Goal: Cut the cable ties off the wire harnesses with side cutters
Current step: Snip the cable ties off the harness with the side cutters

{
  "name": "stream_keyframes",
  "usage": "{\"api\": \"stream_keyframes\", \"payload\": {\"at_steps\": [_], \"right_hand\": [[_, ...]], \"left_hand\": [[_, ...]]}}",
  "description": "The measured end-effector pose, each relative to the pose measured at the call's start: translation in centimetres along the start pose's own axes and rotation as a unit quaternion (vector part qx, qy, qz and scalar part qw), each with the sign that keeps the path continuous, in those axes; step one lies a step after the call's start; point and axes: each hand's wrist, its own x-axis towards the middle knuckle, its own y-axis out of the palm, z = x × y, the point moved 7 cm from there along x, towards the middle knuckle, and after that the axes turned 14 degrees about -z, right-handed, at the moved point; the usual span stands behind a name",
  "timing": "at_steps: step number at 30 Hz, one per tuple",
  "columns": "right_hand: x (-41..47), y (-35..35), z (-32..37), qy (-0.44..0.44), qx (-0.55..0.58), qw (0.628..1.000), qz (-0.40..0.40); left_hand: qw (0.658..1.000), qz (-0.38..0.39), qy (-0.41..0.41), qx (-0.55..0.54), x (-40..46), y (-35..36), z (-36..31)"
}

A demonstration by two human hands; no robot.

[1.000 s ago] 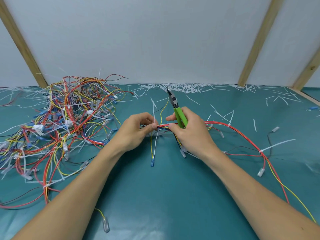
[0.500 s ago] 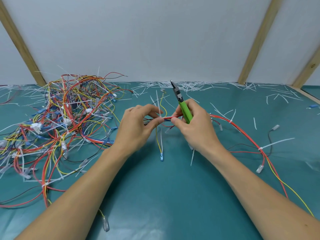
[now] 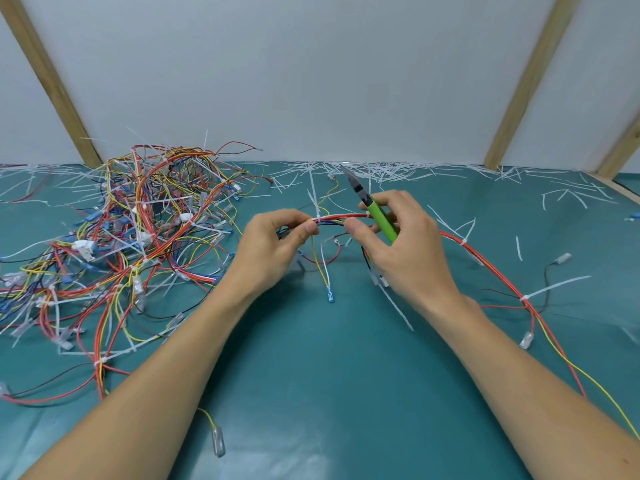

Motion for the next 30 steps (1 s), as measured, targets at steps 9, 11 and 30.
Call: {"api": "stream_keyframes", "payload": {"at_steps": [9, 11, 30], "right_hand": [[0.6, -0.2, 0.1, -0.103, -0.134, 0.984, 0.050], [0.5, -0.1, 0.0, -0.112, -0.155, 0.980, 0.048], [-0.3, 0.6, -1.7, 0.257, 0.152, 0.954, 0.025]], "left_hand": [[0.986, -0.095, 0.082, 0.114, 0.4, -1.0, -0.4], [0.986, -0.099, 0.073, 0.111, 0.4, -1.0, -0.4], [0.991, -0.051, -0.119, 0.037, -0.2, 0.4, 1.7]]}}
